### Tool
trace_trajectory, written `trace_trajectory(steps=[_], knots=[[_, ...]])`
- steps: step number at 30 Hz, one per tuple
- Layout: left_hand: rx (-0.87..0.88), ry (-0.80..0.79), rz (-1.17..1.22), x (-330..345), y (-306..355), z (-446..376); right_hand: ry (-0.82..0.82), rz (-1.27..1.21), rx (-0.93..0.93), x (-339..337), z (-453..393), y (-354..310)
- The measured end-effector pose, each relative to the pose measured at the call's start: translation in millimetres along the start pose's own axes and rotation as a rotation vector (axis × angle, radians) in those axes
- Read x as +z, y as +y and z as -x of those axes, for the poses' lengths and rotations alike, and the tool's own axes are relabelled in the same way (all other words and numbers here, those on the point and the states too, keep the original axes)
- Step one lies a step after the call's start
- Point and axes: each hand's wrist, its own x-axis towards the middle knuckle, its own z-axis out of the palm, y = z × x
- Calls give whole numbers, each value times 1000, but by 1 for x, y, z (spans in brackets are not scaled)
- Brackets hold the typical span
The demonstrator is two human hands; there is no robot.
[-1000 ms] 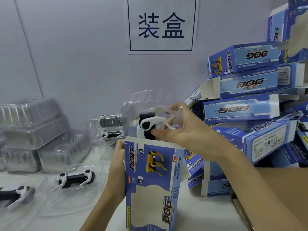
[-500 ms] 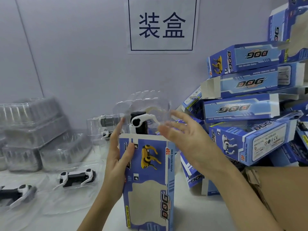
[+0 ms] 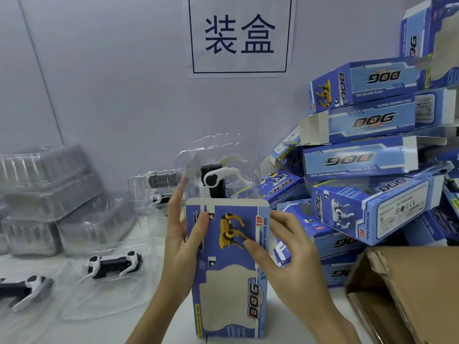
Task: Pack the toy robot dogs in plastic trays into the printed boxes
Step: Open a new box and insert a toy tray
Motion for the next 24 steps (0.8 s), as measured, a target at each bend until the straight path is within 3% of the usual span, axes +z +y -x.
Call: trace_trajectory(steps=[10, 16, 24], knots=[[-6, 14, -14, 1, -1, -1, -25, 265, -82, -3, 0, 2], [-33, -1, -24, 1, 0, -1, -6, 227, -162, -6, -1, 0], [-186, -19, 45, -2, 1, -2, -68, 178, -136, -13, -3, -3]])
